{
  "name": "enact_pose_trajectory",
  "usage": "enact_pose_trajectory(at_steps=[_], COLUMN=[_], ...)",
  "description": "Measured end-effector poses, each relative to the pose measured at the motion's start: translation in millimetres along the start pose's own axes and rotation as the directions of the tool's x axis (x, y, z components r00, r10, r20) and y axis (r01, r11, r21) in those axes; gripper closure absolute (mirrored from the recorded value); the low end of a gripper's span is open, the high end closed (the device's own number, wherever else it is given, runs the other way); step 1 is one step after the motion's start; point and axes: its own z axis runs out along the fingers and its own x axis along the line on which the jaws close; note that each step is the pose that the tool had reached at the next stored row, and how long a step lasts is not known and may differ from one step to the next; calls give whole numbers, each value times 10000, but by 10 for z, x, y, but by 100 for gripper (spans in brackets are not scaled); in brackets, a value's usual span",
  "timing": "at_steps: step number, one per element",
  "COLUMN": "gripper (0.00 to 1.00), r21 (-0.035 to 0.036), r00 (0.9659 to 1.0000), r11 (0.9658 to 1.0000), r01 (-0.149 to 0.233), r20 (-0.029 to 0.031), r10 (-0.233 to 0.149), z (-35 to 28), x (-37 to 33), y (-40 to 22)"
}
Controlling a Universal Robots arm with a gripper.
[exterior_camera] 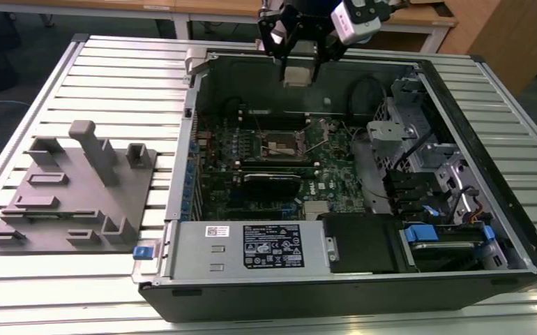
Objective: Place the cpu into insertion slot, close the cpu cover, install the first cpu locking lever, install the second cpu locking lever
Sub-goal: 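Place the cpu into insertion slot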
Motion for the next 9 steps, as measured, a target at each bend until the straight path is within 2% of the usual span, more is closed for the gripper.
enact_pose_trajectory(at_steps=[9], gripper=[46], r21=[0], r00=[10000], r11=[10000], r01=[0], r20=[0], r10=[0], z=[20], x=[0], y=[-2])
